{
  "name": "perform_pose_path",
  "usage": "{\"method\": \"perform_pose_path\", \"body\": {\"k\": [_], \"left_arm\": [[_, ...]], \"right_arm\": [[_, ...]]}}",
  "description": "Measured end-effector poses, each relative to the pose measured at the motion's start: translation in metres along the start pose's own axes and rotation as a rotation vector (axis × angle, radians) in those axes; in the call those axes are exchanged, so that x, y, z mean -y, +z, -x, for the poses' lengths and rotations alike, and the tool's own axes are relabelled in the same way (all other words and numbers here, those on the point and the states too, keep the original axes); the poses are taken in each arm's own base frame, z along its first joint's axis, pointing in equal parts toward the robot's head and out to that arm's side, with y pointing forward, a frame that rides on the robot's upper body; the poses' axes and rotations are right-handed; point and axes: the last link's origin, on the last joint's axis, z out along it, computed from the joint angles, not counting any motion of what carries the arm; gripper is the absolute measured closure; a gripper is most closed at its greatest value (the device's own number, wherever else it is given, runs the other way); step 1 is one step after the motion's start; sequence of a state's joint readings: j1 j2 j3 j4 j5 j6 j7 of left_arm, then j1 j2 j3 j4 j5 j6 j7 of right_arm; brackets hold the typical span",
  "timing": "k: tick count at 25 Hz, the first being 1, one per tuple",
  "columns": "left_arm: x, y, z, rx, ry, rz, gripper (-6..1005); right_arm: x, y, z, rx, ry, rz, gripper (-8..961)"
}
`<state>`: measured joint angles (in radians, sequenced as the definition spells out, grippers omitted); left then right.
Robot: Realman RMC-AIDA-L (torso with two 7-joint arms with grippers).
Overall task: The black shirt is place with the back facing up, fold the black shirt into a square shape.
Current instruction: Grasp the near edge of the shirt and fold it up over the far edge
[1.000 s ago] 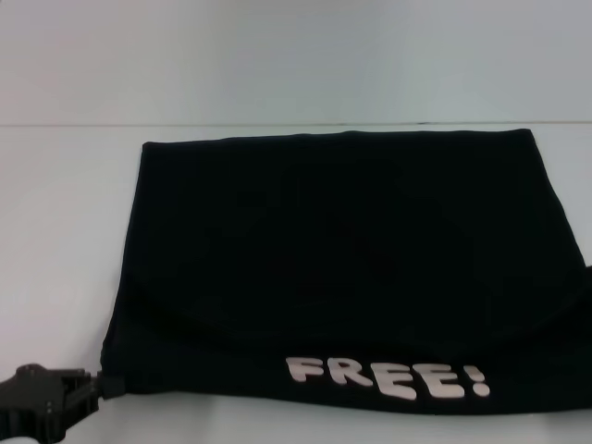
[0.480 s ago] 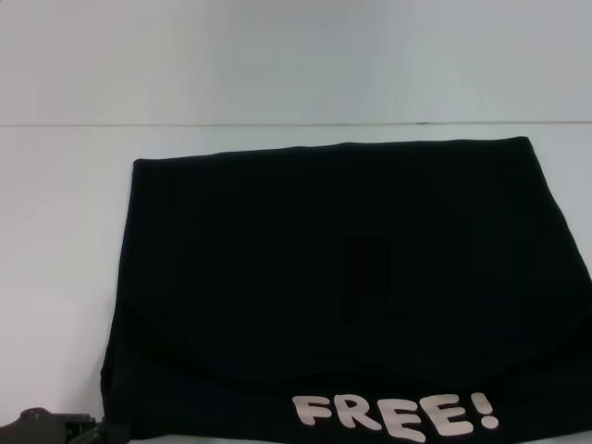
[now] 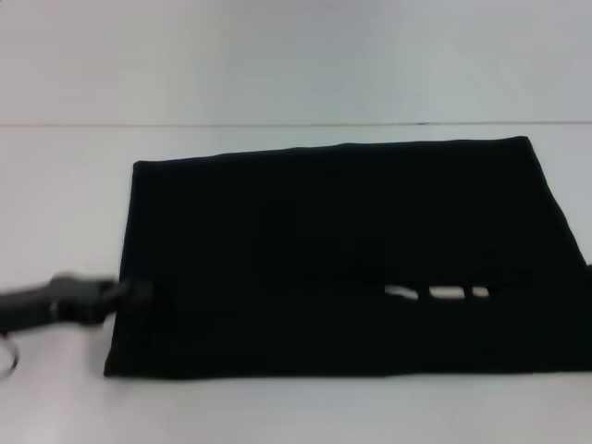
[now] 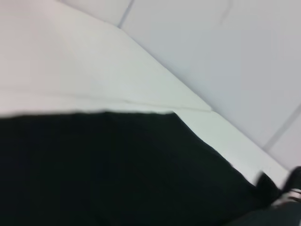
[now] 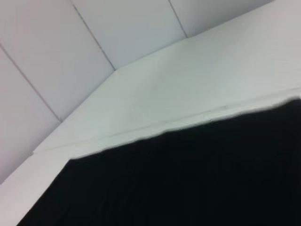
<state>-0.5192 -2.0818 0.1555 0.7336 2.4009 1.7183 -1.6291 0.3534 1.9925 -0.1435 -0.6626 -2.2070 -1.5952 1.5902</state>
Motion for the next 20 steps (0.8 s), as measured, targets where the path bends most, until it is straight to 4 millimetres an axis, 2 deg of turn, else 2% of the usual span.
{"method": "perform_pose_path", "body": {"k": [6, 9, 12, 15, 20], "left_arm": [[0.027, 0.053, -0.071, -0.031, 0.041, -0.131, 990], [0.039, 0.073, -0.098, -0.066, 0.048, -0.256, 990], [0.045, 0.091, -0.117, -0.098, 0.065, -0.354, 990], [0.049, 0.105, -0.127, -0.109, 0.077, -0.427, 990], [0.058, 0.117, -0.134, -0.102, 0.117, -0.552, 990]], "right_arm": [[0.011, 0.066, 0.053, -0.007, -0.037, -0.057, 919], [0.011, 0.101, 0.078, -0.043, -0.038, -0.124, 919], [0.007, 0.130, 0.098, -0.072, -0.066, -0.192, 918], [0.002, 0.154, 0.112, -0.090, -0.104, -0.251, 918], [-0.003, 0.178, 0.129, -0.072, -0.153, -0.323, 918]]}}
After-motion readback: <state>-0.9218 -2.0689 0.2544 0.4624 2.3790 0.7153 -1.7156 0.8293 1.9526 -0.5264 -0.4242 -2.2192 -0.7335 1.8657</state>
